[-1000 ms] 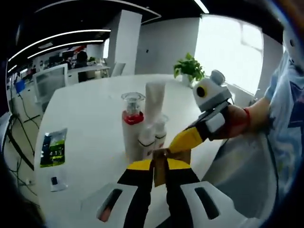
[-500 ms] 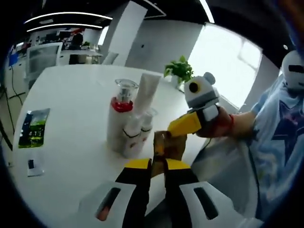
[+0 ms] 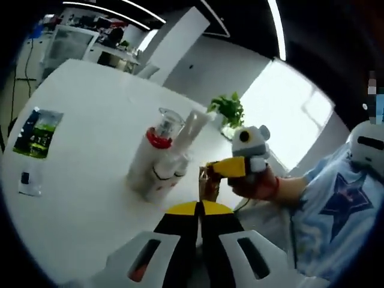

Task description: Arrange the skincare products in the storage area until every visible bottle or jar stands upright without overlapping.

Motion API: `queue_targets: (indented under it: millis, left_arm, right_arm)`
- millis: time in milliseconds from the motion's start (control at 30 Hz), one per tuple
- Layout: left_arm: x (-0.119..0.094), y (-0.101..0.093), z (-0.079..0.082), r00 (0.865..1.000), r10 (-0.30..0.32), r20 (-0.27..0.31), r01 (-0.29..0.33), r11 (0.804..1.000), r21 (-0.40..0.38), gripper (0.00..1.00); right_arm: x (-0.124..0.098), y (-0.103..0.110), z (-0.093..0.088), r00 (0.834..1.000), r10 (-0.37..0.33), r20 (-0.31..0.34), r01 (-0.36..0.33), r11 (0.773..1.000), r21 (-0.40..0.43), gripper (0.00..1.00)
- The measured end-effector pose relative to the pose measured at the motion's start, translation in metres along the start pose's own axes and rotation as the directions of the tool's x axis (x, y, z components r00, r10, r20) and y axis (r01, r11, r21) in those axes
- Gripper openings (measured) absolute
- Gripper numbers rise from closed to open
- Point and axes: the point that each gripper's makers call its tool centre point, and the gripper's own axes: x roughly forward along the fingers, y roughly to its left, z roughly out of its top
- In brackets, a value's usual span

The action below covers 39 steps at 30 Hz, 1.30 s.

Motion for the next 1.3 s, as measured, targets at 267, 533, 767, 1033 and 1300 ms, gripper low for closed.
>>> queue_targets:
  millis: [267, 533, 767, 1033, 1300]
  left_arm:
    - [-0.009, 0.001, 0.013, 0.996, -0.022, 0.089, 0.031, 0.994, -0.104, 0.04]
    - [-0.007, 0.002, 0.013, 0.995, -0.016, 0.096, 0.027, 0.993, -0.113, 0.04]
    - [-0.001, -0.002, 0.009, 0.996, -0.029, 0.081, 0.036, 0.996, -0.081, 0.03]
    - [-0.003, 0.004, 0.007, 0.998, 0.006, 0.057, -0.001, 0.996, -0.087, 0.01]
    - [-0.007, 0.012, 0.014, 0.995, 0.052, 0.081, -0.045, 0.995, -0.09, 0.01]
  right_arm:
    - [0.005, -0.003, -0.008, 1.0, 0.0, -0.022, 0.0, 1.0, 0.02, 0.12]
    - [0.005, -0.002, -0.013, 0.998, 0.007, -0.055, -0.005, 0.999, 0.046, 0.0]
    - [0.004, 0.0, -0.012, 0.999, 0.007, -0.046, -0.006, 1.0, 0.029, 0.0]
    - [0.007, 0.002, -0.015, 0.998, 0.019, -0.061, -0.015, 0.998, 0.067, 0.0]
    - [0.006, -0.011, -0.015, 0.995, -0.072, -0.067, 0.071, 0.997, -0.008, 0.0]
